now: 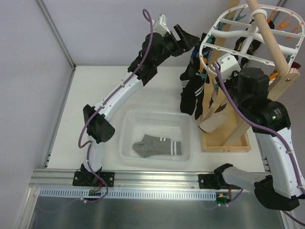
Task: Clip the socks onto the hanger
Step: Rotate the hanger at the clothesline.
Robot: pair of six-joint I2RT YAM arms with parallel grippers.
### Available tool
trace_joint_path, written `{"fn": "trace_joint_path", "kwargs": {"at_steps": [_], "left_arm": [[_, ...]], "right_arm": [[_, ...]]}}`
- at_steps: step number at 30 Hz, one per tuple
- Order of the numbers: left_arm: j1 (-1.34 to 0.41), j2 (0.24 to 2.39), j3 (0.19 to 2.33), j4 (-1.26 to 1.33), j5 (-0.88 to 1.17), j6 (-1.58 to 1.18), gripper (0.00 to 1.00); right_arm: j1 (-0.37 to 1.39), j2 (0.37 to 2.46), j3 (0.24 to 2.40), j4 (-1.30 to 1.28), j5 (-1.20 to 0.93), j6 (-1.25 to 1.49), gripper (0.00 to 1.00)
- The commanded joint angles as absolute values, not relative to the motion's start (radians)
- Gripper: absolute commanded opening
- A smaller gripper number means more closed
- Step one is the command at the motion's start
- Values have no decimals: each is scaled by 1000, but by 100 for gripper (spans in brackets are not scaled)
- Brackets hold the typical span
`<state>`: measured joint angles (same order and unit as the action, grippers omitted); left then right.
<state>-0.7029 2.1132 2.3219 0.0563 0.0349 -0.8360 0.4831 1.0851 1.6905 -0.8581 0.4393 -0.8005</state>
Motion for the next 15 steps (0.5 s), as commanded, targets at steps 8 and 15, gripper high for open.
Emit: {"fn": "trace_joint_path", "kwargs": {"at_steps": [8,15], "left_arm": [[-822,1727,1982,89,16,-641,76],[-879,1703,1856,110,-156,-770,74]], "right_arm": [[482,1152,1767,-815,466,-726,21],[485,1242,1816,-772,492,-623,22]]}}
